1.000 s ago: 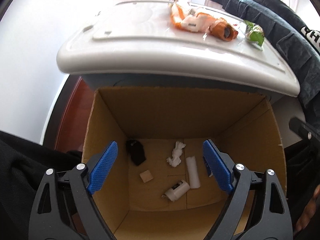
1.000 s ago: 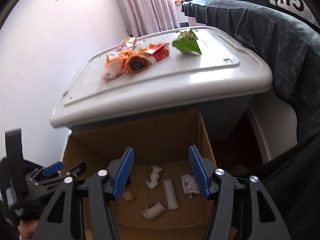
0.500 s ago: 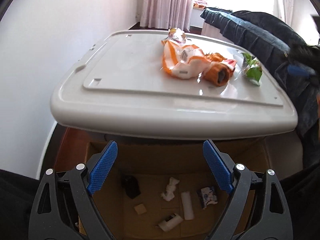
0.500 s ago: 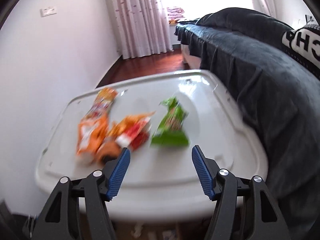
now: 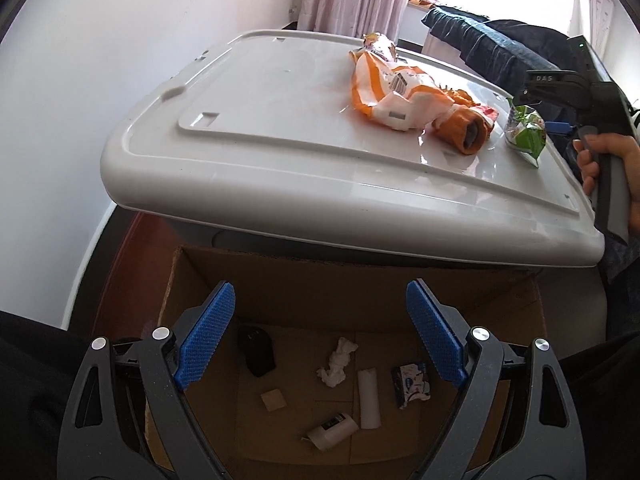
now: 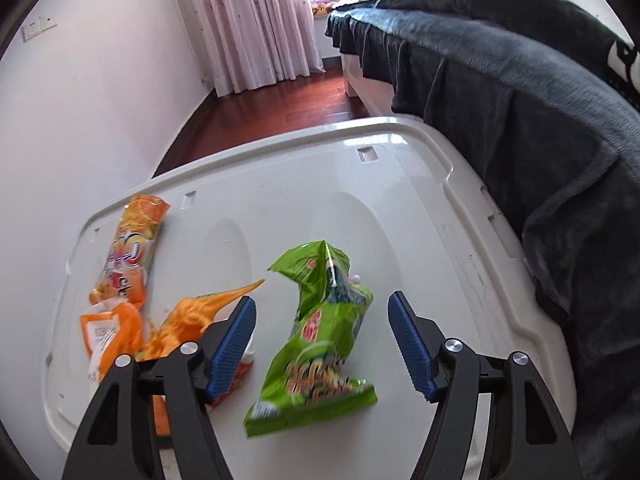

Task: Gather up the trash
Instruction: 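Reach the right tool to the green snack bag and grasp it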

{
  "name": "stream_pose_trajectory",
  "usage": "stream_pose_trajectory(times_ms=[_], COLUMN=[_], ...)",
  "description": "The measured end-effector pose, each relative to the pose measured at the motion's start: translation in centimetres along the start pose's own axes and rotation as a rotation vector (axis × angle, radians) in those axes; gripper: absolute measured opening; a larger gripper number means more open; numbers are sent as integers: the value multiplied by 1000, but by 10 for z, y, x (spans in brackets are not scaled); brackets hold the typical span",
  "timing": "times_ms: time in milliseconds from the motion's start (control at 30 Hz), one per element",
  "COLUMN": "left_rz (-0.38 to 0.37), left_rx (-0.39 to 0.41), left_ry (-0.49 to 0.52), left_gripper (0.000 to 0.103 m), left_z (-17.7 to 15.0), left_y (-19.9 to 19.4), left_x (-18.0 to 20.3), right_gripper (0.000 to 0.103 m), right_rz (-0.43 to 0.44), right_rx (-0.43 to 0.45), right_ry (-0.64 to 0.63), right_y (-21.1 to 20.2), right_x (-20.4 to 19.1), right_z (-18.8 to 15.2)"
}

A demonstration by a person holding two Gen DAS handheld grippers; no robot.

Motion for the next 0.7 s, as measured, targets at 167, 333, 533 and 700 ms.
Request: stream_pose_trajectory(times_ms=[167, 333, 533, 700], left_rz=[1, 13, 29, 19], left_rx=[2, 26, 62, 59], left_ry=[-8, 11, 39, 78], left_gripper=[85, 85, 85, 85], left_z=[1, 2, 0, -1], left_y=[3, -1, -7, -11], left_x=[-1, 1, 5, 10], right_gripper=[67, 37, 24, 24], right_rz=[-25, -101, -46, -49], right_rx=[-67, -60, -111, -116], right_ry=[-8, -137, -69, -105], right_y=[28, 38, 24, 7], right_x=[3, -5, 7, 12], right_z=[-3, -13, -24, -45])
Point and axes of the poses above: each gripper's, at about its wrist camera, not at the fingertips, and y roughly the way its jaws point, x to its right, z to its top, the point moved 2 cm from there along y, roughly the way its jaws point
